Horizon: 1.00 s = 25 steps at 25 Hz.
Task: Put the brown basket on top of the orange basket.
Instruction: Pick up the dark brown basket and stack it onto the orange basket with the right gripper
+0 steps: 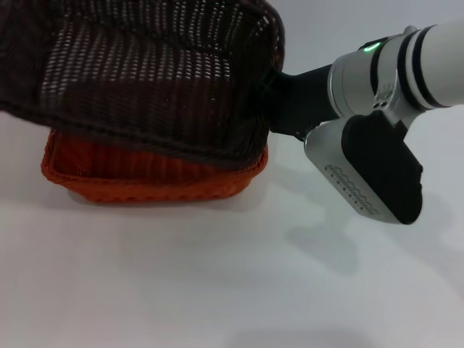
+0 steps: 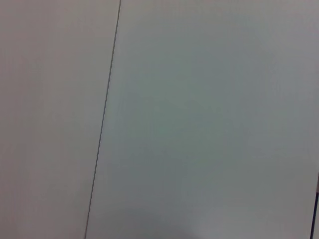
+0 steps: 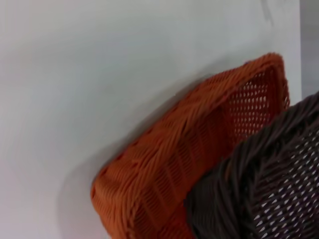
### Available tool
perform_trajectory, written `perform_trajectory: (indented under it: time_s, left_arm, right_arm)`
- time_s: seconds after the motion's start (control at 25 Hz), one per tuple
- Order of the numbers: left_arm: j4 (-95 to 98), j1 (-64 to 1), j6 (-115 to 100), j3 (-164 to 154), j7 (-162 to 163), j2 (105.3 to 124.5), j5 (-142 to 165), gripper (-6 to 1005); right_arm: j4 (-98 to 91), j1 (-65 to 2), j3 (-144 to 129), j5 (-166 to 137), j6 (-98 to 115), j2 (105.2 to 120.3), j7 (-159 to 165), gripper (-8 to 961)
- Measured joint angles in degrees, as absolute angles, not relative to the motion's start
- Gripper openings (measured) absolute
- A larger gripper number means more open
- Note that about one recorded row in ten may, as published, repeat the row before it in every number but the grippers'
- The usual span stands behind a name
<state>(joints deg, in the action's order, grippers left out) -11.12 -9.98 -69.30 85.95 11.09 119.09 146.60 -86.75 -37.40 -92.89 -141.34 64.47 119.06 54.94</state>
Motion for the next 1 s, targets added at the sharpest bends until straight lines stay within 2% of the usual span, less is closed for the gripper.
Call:
perform_trajectory:
  time_s: [0.32,1.0]
  left_arm:
    - [-11.04,-10.57,-66.75,85.95,12.62,119.09,146.60,778]
    - [-11.05,-11.52,-65.47,85.97,12.66,119.09,146.60,778]
  right_arm:
    - [-79.22,-39.16,-90.24,-139.55,60.57,119.03,53.22,154]
    - [-74.46,-40.08,-90.41,-134.36,58.36,119.00,42.94,224]
